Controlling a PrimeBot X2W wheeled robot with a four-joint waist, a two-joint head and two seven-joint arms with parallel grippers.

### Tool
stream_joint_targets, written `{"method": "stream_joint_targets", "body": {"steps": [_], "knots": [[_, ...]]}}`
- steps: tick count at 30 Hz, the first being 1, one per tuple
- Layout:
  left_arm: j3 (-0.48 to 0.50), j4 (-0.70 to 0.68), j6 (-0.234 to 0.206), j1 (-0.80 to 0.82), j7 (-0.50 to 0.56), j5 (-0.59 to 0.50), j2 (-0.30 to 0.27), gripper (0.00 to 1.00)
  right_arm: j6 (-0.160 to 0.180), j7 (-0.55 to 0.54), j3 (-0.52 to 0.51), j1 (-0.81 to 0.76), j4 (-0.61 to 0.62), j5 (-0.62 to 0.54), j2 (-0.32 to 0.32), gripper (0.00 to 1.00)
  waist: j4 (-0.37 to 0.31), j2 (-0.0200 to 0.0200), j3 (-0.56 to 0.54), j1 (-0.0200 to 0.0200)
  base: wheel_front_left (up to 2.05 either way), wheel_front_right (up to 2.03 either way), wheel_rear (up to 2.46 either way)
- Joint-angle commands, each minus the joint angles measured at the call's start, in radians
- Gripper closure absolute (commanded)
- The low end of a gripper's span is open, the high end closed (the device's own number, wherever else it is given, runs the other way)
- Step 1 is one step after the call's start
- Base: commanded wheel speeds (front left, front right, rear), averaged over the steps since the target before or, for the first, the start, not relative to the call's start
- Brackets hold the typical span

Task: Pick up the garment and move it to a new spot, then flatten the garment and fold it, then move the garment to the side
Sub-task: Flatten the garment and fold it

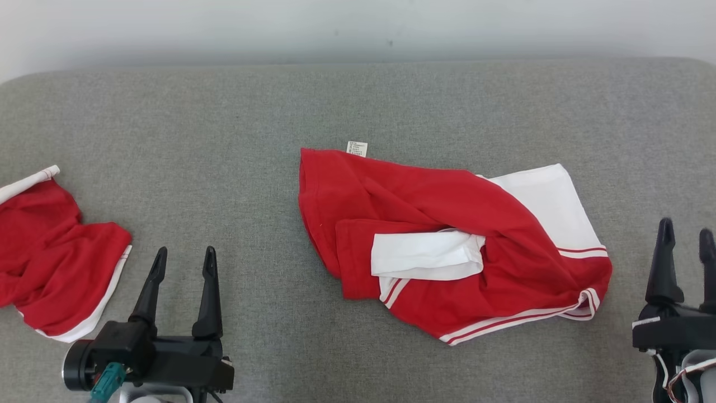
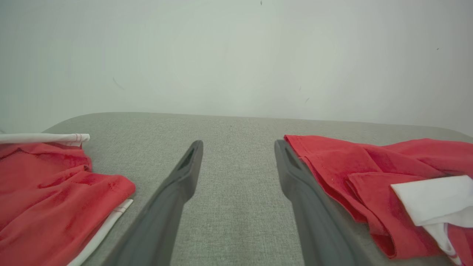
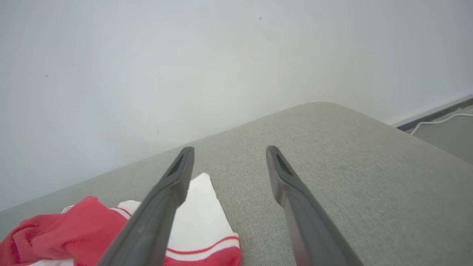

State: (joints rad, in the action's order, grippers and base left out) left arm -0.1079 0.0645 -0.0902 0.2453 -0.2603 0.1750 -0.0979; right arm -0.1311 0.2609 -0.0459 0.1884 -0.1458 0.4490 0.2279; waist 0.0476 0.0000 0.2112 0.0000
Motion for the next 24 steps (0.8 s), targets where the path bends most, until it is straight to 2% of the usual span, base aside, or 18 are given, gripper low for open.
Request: {"method": "stream_joint_targets", "body": {"steps": [1,9,15,24], "knots": [[0.003,-0.007,-0.008,-0.021,-0.003,-0.014,-0.008,0.00,0.001,0.005,0.005,-0.016,0.047,-0.039,0.002,0.00,-0.004,0.0000,-0.012,0.0000,0.00,0.00,0.00],[0.018,-0.037,-0.026,-0.056,0.002,-0.011,-0.022,0.00,0.001,0.006,0.105,-0.066,0.181,-0.144,-0.006,0.00,-0.010,0.0000,-0.052,0.0000,0.00,0.00,0.00],[0.017,-0.052,-0.034,-0.088,0.014,-0.009,-0.032,0.00,0.001,-0.026,0.171,-0.133,0.218,-0.192,-0.012,0.00,-0.011,0.0000,-0.085,0.0000,0.00,0.00,0.00],[0.017,-0.065,-0.042,-0.132,0.031,-0.005,-0.045,0.00,0.001,-0.060,0.195,-0.217,0.234,-0.221,-0.035,0.00,-0.017,0.0000,-0.128,0.0000,0.00,0.00,0.00]]}}
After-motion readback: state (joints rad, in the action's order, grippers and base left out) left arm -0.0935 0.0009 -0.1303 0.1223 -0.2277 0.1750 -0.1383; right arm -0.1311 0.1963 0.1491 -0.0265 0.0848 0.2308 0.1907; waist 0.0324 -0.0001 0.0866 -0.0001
